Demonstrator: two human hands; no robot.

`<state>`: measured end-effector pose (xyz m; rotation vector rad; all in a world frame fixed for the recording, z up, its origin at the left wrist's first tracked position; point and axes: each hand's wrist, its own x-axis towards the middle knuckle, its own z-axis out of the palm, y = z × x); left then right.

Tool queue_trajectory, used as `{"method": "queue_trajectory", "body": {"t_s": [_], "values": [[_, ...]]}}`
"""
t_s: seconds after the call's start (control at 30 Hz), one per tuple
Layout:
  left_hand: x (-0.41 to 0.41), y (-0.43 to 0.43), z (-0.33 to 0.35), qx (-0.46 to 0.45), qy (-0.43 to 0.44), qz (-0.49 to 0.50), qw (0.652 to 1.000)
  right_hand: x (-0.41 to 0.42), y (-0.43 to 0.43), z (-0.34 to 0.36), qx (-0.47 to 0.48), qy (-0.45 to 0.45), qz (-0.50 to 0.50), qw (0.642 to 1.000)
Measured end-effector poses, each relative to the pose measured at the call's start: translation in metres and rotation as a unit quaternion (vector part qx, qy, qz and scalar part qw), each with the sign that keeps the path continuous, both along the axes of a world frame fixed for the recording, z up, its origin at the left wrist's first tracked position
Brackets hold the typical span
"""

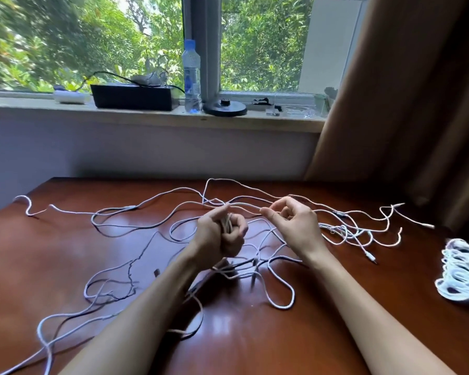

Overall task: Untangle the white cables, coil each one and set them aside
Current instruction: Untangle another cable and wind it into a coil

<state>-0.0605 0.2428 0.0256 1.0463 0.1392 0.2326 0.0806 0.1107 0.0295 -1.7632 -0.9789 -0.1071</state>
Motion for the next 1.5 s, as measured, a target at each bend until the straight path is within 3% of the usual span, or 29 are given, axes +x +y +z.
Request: {"method": "queue_trajectory", "body": {"t_s": [0.3, 0.47, 0.67, 0.9, 1.1, 1.27, 1.37, 1.5], "values": [[-0.008, 0.011, -0.003, -0.139, -0.127, 0.08, 0.979, 0.002, -0.004, -0.012, -0.012, 0.03, 0.129, 0.991], [-0.009, 0.009, -0.002, -0.162, -0.132, 0.094, 0.973, -0.002, -0.004, -0.014, 0.01, 0.02, 0.071, 0.997], [-0.006, 0.012, 0.001, -0.224, -0.155, 0.091, 0.958, 0.003, -0.002, -0.012, 0.001, -0.069, -0.017, 0.997], [-0.001, 0.024, 0.006, -0.296, -0.153, 0.122, 0.935, 0.0, 0.0, -0.021, -0.039, -0.106, 0.116, 0.987], [0.008, 0.026, 0.008, -0.175, -0.116, 0.215, 0.954, -0.014, -0.003, -0.015, -0.039, -0.098, 0.166, 0.981], [0.01, 0.034, 0.009, -0.182, -0.134, 0.248, 0.942, -0.019, -0.003, -0.018, -0.072, -0.092, 0.196, 0.974], [0.011, 0.036, 0.003, -0.157, -0.107, 0.326, 0.926, -0.023, -0.003, -0.017, -0.083, -0.052, 0.232, 0.968], [0.014, 0.031, -0.009, -0.021, -0.099, 0.344, 0.934, -0.029, -0.006, -0.013, -0.063, 0.006, 0.238, 0.969]]}}
